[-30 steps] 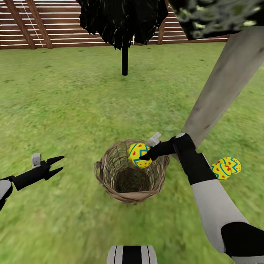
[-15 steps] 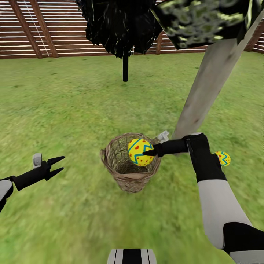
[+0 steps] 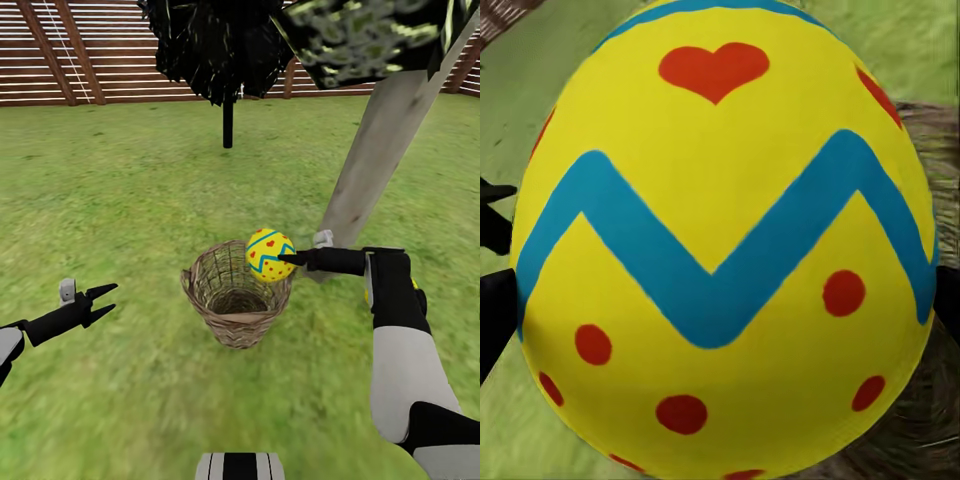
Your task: Take the three Easter eggs out of the wicker basket on the lawn in the garden, then place them on the lawn next to a single tree (choose any tree) so that all three eggs are next to the same tree and none are left in the basket.
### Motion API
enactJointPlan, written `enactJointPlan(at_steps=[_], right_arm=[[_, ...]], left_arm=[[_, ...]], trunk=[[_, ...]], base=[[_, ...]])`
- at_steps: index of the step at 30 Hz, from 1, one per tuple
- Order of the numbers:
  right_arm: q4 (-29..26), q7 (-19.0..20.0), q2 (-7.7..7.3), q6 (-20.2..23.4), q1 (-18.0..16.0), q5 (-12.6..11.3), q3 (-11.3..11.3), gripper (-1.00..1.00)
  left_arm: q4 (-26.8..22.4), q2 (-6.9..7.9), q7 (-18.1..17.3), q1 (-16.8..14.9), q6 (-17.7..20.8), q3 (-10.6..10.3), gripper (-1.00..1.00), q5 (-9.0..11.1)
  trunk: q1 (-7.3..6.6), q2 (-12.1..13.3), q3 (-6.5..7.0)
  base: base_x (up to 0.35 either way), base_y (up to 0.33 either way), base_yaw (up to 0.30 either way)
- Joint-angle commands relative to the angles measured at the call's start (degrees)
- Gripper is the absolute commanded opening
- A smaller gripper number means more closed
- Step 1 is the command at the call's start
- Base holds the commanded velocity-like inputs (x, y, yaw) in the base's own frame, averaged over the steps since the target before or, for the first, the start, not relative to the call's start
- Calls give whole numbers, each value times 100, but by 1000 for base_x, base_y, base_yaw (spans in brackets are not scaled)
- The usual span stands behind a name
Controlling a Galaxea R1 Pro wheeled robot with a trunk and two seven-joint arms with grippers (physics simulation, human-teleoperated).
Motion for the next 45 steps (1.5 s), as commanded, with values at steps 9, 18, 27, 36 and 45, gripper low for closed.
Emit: enactJointPlan(at_steps=[9,18,27,36,45], right_arm=[[0,47,6,43,-6,-18,-599,-100],[0,22,6,46,-6,-10,-609,-100],[14,-13,6,43,-6,-10,-609,-100],[11,-409,6,-22,-6,67,-604,-100],[44,-1810,59,-344,-6,149,-182,-100]], left_arm=[[-8,0,-4,-3,22,7,100,-34],[-18,0,8,-3,29,-9,100,-41],[-18,0,8,-3,31,-10,100,-41],[-18,0,13,-3,31,-10,100,-41],[-18,0,-1,-3,28,-10,100,-41]], trunk=[[-1,-2,-4],[-1,-2,-4],[-1,-2,-4],[-1,-2,-4],[-1,-2,-4]], base=[[0,-278,0],[-30,-298,0],[-276,-175,0],[-85,-287,0],[0,-323,0]])
